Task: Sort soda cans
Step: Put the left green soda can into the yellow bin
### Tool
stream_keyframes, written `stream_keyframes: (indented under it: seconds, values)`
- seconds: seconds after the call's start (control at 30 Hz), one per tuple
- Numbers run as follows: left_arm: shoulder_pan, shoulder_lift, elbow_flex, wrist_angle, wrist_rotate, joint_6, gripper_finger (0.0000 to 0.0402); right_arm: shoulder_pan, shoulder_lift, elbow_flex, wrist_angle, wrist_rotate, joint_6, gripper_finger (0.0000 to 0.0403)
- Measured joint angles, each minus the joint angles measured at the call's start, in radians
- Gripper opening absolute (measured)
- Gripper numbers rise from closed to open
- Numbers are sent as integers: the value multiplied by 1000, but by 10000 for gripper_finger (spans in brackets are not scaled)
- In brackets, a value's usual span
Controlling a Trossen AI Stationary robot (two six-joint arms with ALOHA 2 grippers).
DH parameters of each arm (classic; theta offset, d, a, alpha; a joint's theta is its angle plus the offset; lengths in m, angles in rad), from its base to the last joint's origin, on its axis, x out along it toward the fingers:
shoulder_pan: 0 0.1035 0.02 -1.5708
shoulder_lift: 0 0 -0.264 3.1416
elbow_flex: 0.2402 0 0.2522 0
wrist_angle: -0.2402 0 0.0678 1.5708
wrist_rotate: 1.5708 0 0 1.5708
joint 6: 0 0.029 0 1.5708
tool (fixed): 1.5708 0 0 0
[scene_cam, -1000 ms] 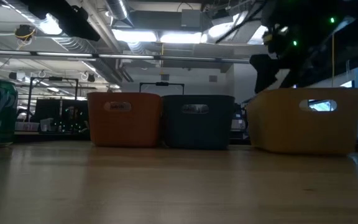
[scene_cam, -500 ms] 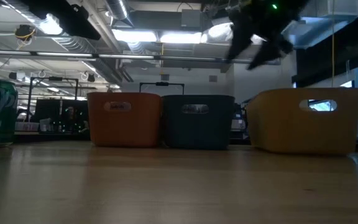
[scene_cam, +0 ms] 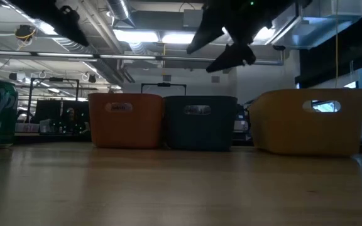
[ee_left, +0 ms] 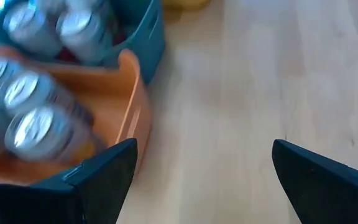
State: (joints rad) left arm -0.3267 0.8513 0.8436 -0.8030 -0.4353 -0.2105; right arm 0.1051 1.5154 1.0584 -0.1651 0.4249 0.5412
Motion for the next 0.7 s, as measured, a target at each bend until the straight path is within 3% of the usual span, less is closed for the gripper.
stream_keyframes:
  seconds: [0.23,0.37,0.7]
  values:
    - [-1,-8,92,-355,11,-164,361,0,52,0,11,10,9,395]
    - [-1,-16,93,-495,91,-288,361,0,73,0,36,27,10,398]
    - [2,-14,76,-724,144,-359,361,0,74,-1,64,31,22,399]
